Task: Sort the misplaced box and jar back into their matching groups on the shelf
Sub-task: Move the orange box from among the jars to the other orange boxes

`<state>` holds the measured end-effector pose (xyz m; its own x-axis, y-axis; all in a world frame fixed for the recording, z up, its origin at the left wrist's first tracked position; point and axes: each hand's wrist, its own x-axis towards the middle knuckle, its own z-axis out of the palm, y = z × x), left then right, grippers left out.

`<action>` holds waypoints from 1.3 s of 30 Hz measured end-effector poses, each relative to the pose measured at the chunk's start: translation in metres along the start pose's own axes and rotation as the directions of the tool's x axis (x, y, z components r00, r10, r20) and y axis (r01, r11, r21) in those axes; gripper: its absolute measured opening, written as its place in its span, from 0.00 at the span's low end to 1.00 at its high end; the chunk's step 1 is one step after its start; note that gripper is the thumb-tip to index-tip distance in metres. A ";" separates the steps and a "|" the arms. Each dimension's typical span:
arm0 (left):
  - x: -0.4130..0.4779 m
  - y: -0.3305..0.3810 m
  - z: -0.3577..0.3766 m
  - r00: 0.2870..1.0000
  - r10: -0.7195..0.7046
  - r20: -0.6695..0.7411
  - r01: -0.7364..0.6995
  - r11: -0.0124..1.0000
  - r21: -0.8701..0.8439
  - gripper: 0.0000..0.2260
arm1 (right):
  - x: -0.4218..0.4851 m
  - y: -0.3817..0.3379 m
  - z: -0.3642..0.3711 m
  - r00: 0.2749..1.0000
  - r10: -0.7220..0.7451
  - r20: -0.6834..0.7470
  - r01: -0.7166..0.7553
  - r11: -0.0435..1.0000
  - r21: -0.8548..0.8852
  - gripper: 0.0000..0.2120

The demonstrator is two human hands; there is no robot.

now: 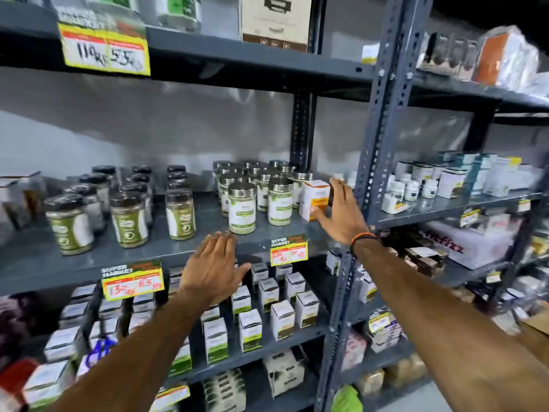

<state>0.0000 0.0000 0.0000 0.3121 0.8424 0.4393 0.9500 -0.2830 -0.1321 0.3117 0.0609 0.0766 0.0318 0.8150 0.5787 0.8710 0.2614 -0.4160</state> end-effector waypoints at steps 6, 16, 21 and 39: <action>0.019 -0.004 0.009 0.999 -0.026 -0.044 0.028 0.998 0.054 0.32 | 0.032 0.007 0.032 0.993 0.097 0.065 -0.103 0.991 0.087 0.44; 0.018 -0.009 0.017 0.998 -0.043 -0.036 0.046 0.997 0.070 0.29 | 0.035 0.016 0.043 0.998 0.061 -0.011 -0.058 0.982 0.180 0.39; 0.009 -0.006 0.009 0.998 -0.066 -0.002 0.066 0.996 0.063 0.29 | 0.015 0.007 0.027 0.995 0.055 -0.084 -0.031 0.965 0.260 0.39; -0.235 -0.201 -0.105 0.918 -0.383 -0.104 0.386 0.923 0.007 0.25 | -0.128 -0.297 0.081 0.929 -0.370 -0.017 0.312 0.757 0.575 0.40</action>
<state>-0.2658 -0.1889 0.0172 -0.0790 0.8342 0.5458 0.9969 0.0670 0.0419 0.0091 -0.0788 0.0695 -0.2840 0.6514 0.7035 0.3871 0.7492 -0.5375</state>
